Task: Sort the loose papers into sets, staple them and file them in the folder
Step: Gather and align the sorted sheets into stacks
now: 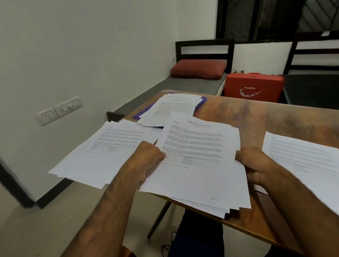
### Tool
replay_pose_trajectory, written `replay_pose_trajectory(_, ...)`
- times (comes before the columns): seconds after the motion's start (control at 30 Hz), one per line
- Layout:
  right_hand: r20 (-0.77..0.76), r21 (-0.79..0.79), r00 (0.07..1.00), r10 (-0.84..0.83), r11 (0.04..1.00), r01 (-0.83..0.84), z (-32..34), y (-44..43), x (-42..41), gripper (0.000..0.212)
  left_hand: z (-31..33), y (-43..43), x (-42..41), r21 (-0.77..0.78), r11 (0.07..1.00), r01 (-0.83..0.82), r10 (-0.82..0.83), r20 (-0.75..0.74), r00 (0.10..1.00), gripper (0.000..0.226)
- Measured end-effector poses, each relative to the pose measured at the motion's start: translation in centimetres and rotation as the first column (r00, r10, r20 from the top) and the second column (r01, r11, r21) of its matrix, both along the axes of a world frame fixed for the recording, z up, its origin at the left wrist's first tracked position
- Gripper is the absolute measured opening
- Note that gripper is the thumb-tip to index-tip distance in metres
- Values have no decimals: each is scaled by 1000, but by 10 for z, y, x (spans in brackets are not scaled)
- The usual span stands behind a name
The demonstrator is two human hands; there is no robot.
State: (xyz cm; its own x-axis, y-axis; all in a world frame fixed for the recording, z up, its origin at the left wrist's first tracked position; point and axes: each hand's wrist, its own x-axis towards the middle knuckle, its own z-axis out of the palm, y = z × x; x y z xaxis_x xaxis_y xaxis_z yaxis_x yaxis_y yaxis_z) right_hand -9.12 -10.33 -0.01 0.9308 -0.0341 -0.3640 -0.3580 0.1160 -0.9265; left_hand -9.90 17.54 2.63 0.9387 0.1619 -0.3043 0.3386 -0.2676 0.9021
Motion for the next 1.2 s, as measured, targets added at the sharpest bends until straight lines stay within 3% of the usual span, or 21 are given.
replay_pose_trajectory(0.1,-11,-21,999,-30,999,30,-7,2,-3,10,-11,-6,5,39,999,-34,33,4,999,19)
replay_pose_trajectory(0.2,59,-160,997,-52,985,61,-13,10,-5,23,-23,-11,5,73,997,0,-2,23,1000,16)
replay_pose_trajectory(0.3,118,-433,991,-71,894,116,-16,11,-5,30,-34,-6,10,325,945,30,-48,49,998,25)
replay_pose_trajectory(0.4,212,-646,972,-100,732,216,-13,5,-3,27,-30,-8,9,582,808,95,-113,-4,994,26)
replay_pose_trajectory(0.43,249,-670,963,-99,701,245,-12,3,-2,24,-27,-11,8,685,722,100,-121,-17,993,29)
replay_pose_trajectory(0.5,290,-677,953,-91,684,272,-10,1,-1,19,-23,-22,9,860,507,66,-126,-2,992,42)
replay_pose_trajectory(0.53,300,-673,950,-84,688,273,-10,1,1,18,-19,-29,9,889,456,37,-139,30,990,45)
replay_pose_trajectory(0.6,316,-669,946,-78,689,280,-9,-3,2,20,-16,-46,13,884,468,10,-192,91,977,43)
replay_pose_trajectory(0.73,319,-676,945,-67,683,276,-11,-15,3,18,-15,-95,18,806,587,77,-340,160,927,40)
replay_pose_trajectory(0.93,323,-685,940,-110,659,312,-13,-57,6,12,-20,-176,34,708,671,222,-465,169,869,25)
replay_pose_trajectory(1.1,306,-761,938,-166,549,345,-20,-106,4,10,-22,-236,49,715,624,316,-558,124,820,18)
replay_pose_trajectory(1.2,267,-824,943,-199,460,330,-26,-132,2,9,-32,-266,62,729,596,336,-586,109,803,27)
